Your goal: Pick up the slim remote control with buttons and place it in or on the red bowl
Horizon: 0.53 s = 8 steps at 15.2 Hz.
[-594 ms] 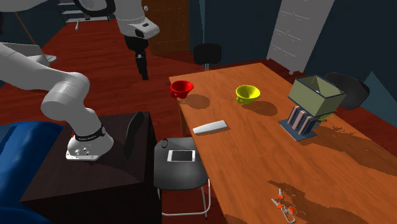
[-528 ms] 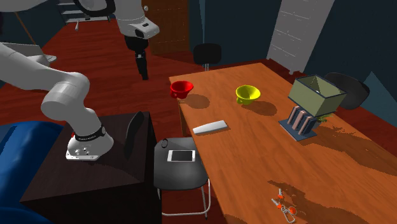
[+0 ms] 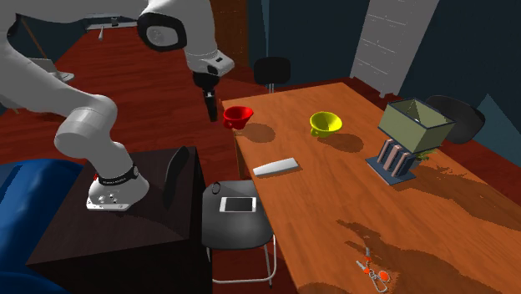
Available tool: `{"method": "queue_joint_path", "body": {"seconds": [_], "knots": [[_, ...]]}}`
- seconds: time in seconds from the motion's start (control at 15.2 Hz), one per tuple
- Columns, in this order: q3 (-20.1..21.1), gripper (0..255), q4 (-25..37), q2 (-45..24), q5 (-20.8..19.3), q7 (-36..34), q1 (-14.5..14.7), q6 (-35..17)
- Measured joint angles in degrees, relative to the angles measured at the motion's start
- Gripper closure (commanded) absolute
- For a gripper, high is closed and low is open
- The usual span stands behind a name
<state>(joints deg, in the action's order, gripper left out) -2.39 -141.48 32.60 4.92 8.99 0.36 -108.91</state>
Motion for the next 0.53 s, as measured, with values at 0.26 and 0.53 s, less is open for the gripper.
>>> {"method": "queue_joint_path", "body": {"seconds": [0.26, 0.53], "knots": [[0.9, 0, -0.2, -7.6, 0.2, -0.1, 0.6, -7.9], [1.8, 0, 1.0, -15.8, 0.3, -0.6, 1.2, -15.0]]}}
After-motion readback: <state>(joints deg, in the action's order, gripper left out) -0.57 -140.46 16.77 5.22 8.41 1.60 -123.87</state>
